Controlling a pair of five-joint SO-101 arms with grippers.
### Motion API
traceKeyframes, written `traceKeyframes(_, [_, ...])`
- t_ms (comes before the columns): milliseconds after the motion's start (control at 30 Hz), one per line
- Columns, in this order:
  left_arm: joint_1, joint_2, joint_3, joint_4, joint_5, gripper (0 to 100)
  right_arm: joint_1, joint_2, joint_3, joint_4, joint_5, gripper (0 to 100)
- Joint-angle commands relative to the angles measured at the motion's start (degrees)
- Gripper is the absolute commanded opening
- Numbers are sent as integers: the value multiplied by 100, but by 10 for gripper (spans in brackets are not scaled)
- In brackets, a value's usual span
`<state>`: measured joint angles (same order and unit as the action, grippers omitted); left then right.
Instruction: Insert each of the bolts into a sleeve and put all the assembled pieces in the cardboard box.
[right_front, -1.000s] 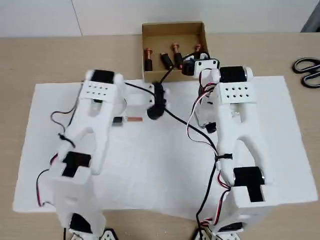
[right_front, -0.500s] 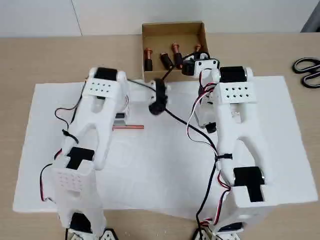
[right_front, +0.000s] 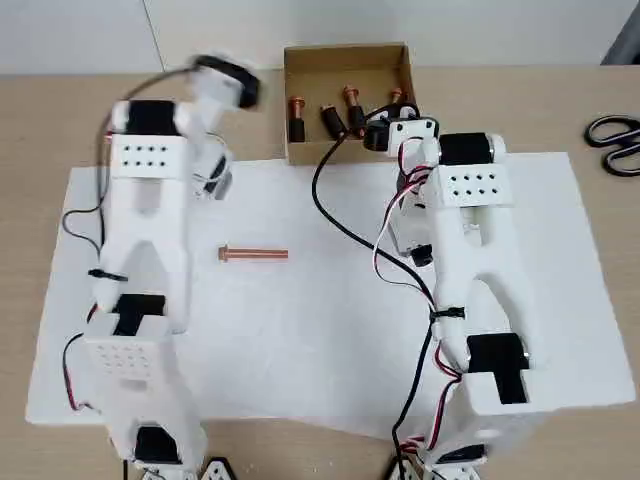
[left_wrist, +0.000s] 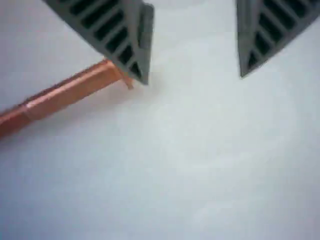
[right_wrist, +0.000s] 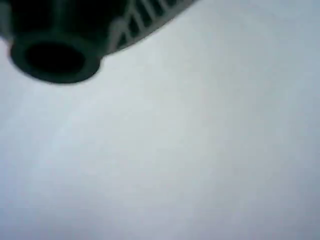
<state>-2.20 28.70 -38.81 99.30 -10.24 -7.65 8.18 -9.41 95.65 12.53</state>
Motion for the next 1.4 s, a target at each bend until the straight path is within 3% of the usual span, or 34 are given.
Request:
traceKeyframes(0, [-35,-88,-4,123,2321,111,-13,-312,-18,22,-70,20])
traceKeyframes(267, [281,-853,1376,114,4695,111,-31,-312,-18,57,-79,18])
traceKeyframes(500, [554,-888,1622,114,5134,115,-31,-312,-18,57,-79,18])
traceKeyframes(767, [545,-378,1622,105,6549,115,-31,-312,-18,66,-79,18])
traceKeyframes(1000, [695,571,1596,105,7314,112,-40,-312,-18,57,-79,18])
traceKeyframes(1367, [791,765,1587,-18,7481,115,-40,-312,-18,48,-79,18])
